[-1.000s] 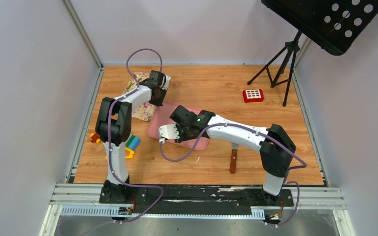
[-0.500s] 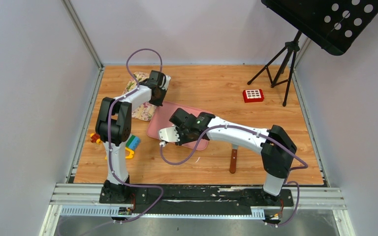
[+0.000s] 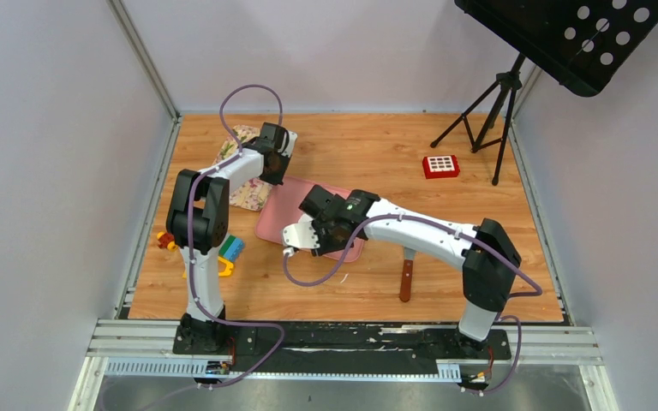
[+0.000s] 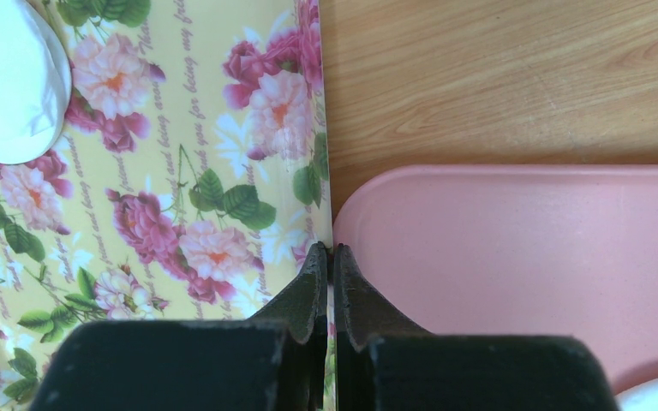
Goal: Roll out the dumpling wrappers from the dough
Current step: Flatten out the dough on the work surface.
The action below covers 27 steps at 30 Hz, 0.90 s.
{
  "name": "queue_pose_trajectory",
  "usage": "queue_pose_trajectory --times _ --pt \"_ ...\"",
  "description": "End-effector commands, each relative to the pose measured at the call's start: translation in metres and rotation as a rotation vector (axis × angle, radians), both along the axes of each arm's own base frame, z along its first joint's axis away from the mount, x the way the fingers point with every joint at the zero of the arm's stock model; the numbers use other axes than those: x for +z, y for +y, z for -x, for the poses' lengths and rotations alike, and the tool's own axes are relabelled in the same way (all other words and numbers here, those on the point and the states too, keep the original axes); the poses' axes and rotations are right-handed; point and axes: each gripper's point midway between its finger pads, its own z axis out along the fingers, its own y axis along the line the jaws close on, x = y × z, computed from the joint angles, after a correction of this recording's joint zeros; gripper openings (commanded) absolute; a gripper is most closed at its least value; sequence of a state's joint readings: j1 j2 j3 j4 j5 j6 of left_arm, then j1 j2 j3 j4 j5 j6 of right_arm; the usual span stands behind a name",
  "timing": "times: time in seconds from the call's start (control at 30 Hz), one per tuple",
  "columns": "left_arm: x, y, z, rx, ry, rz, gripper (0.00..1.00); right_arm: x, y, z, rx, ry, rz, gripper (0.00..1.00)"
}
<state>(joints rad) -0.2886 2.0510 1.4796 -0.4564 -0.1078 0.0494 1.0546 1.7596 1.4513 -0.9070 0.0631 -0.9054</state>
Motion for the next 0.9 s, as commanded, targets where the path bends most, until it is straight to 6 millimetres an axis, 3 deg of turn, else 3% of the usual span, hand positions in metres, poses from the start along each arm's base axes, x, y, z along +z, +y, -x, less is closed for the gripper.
queue_pose_trajectory --times 0.0,0.13,0.27,0.37,0.53,0.7,0.87 --pt "-0.027 0.010 0.024 0.005 0.103 -0.042 0.00 0.038 -0.011 0.013 -0.032 0.125 -0.057 0.00" --pt "-0.027 0.009 0.024 0.004 0.104 -0.041 0.00 0.093 0.010 -0.024 -0.069 -0.017 -0.224 0.00" --pt "-0.027 0.009 0.024 0.004 0.104 -0.040 0.00 0.099 0.031 -0.046 -0.085 -0.081 -0.275 0.00" --pt "-0.027 0.008 0.024 0.002 0.104 -0.041 0.00 0.074 0.040 -0.060 -0.096 -0.097 -0.231 0.00" --pt "-0.028 0.008 0.024 0.001 0.105 -0.040 0.00 0.021 0.049 -0.056 -0.064 -0.034 -0.134 0.00" --pt "-0.027 0.007 0.024 -0.001 0.105 -0.035 0.00 -0.024 0.040 -0.043 -0.031 0.003 -0.011 0.00" --pt "-0.027 0.007 0.025 -0.002 0.106 -0.031 0.00 -0.059 0.027 -0.051 -0.050 -0.009 0.098 0.00"
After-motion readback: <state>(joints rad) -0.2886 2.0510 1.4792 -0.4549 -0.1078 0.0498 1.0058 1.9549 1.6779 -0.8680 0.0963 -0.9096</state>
